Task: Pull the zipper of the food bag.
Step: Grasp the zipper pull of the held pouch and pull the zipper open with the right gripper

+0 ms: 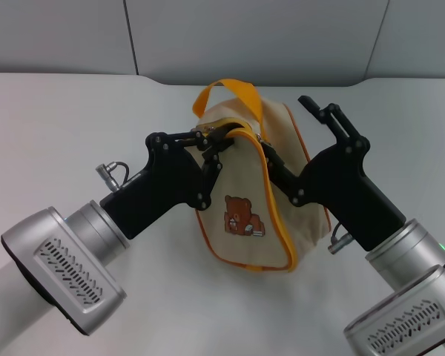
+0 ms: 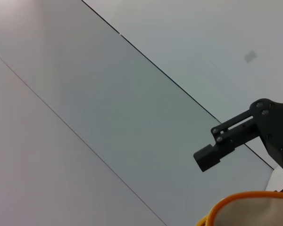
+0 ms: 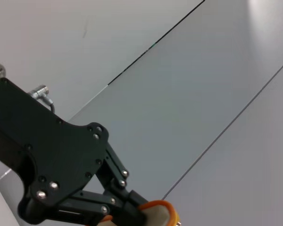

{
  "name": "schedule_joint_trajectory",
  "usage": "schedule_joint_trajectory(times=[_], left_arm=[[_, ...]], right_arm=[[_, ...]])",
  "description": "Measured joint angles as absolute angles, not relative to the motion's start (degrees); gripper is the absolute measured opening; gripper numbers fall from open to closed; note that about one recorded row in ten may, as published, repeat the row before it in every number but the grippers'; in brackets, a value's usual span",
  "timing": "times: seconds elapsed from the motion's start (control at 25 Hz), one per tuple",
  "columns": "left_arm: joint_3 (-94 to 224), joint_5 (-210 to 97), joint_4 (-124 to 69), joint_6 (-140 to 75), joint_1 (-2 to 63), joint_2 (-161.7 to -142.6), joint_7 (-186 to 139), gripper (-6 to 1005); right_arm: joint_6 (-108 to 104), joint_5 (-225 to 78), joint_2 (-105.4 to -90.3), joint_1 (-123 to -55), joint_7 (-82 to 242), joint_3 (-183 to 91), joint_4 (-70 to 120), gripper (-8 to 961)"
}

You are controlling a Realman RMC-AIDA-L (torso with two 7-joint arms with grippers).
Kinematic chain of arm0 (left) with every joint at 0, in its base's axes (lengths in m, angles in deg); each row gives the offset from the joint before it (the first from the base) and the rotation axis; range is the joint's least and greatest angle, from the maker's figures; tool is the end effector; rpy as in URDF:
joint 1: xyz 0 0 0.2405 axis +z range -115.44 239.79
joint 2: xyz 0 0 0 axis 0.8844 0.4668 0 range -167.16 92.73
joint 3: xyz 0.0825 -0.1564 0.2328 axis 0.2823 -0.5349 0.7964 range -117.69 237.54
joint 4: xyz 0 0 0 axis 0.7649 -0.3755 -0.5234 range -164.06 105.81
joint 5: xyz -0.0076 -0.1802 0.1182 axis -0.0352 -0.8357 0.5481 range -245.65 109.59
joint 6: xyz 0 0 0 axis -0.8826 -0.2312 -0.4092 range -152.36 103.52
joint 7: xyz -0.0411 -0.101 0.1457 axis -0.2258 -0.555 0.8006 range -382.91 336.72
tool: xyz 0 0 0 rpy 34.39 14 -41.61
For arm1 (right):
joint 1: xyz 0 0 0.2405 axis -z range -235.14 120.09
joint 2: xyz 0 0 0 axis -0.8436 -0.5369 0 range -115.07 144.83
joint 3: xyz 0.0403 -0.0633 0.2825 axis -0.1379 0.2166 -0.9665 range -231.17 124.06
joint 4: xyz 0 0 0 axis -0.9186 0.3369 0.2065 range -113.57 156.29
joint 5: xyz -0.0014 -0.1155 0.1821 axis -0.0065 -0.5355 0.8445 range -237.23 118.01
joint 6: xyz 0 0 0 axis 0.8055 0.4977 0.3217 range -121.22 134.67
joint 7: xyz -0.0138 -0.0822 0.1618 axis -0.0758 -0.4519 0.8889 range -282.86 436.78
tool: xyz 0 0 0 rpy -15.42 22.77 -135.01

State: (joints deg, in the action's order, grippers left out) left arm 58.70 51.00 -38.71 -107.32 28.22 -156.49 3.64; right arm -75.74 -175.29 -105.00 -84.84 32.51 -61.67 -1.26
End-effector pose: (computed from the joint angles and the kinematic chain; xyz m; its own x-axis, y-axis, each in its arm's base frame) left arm -0.2315 0.3494 -0.1171 0.7415 -0.6386 0.2057 -0.1515 -0.4580 -0.8760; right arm 0.2259 0.3240 -0.1214 0.7914 0.5975 -0.1288 0.0537 -0.2780 -0.9591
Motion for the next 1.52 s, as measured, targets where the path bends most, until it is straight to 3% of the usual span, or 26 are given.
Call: schedule_joint_trajectory(times=[0.24, 0.48, 0.68, 1.0, 1.52], left_arm=[[58.70, 51.08, -38.71, -107.28, 28.22, -156.48, 3.66, 50], [58.69, 51.11, -38.71, -107.21, 28.17, -156.48, 3.69, 48], [58.69, 51.11, -38.71, -107.20, 28.16, -156.48, 3.67, 52], [58.35, 51.13, -38.76, -107.20, 28.15, -156.48, 3.41, 59], [58.16, 51.04, -38.48, -107.20, 28.16, -156.48, 3.36, 69]], right_arm=[[-74.24, -175.71, -105.00, -85.03, 32.11, -61.14, -1.58, 709], [-73.70, -175.78, -105.00, -84.70, 29.42, -61.11, -2.02, 487], [-73.75, -175.81, -105.00, -84.37, 29.32, -61.10, -2.02, 240], [-74.20, -175.84, -105.00, -82.54, 29.19, -61.11, -2.02, 33], [-75.75, -175.80, -105.00, -69.56, 26.96, -56.86, -0.30, 1]])
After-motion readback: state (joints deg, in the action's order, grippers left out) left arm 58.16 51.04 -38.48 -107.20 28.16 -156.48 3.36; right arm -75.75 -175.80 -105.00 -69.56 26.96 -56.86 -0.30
